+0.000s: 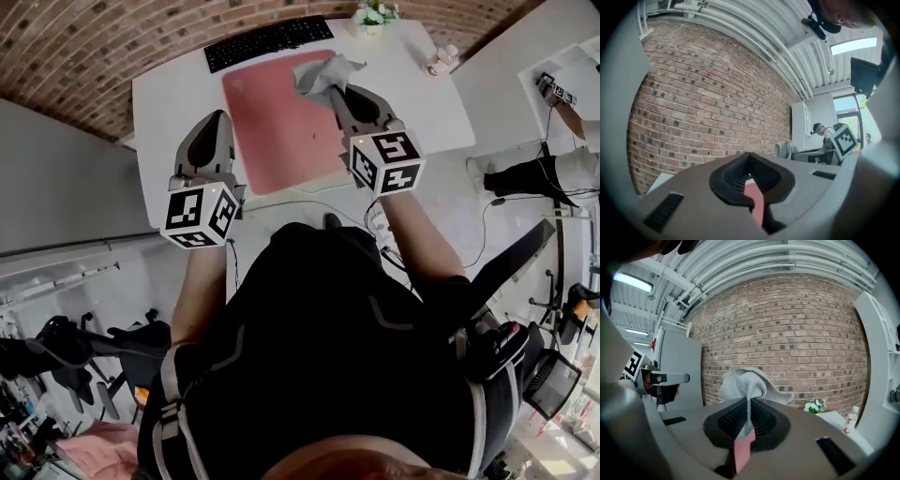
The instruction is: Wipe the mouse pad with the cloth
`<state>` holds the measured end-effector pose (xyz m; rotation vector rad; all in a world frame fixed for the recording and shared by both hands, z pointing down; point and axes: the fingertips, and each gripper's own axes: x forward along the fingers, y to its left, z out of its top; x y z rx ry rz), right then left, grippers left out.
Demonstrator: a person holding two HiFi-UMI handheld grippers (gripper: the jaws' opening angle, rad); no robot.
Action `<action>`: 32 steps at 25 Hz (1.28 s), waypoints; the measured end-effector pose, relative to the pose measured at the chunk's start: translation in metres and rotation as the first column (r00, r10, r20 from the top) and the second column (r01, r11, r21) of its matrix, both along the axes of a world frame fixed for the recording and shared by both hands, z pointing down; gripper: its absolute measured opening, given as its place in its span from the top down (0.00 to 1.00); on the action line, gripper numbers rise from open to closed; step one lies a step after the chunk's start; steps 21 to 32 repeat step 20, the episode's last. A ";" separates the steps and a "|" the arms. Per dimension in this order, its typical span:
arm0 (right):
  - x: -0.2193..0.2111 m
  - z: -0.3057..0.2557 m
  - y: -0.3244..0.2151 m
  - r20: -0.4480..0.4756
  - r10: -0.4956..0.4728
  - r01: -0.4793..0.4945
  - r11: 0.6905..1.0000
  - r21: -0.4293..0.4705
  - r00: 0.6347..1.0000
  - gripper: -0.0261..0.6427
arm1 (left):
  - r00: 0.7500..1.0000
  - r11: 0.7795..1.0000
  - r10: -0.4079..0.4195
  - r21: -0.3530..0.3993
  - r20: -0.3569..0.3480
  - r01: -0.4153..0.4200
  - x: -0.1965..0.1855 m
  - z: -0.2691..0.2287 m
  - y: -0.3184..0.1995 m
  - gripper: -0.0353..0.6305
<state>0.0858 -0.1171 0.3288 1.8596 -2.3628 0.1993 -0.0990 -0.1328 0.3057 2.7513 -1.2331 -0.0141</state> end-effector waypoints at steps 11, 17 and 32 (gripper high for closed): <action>0.022 -0.012 0.019 0.021 -0.053 0.052 0.998 0.039 0.998 0.92 | 0.999 0.999 -0.036 0.021 0.038 0.035 0.035 -0.011 0.018 0.94; 0.032 -0.017 0.022 0.035 -0.076 0.074 0.995 0.060 0.996 0.92 | 0.998 0.998 -0.047 0.042 0.038 0.045 0.044 -0.014 0.023 0.94; 0.038 -0.023 0.022 0.023 -0.081 0.079 0.994 0.077 0.996 0.92 | 0.999 0.998 -0.035 0.057 0.037 0.033 0.052 -0.019 0.025 0.94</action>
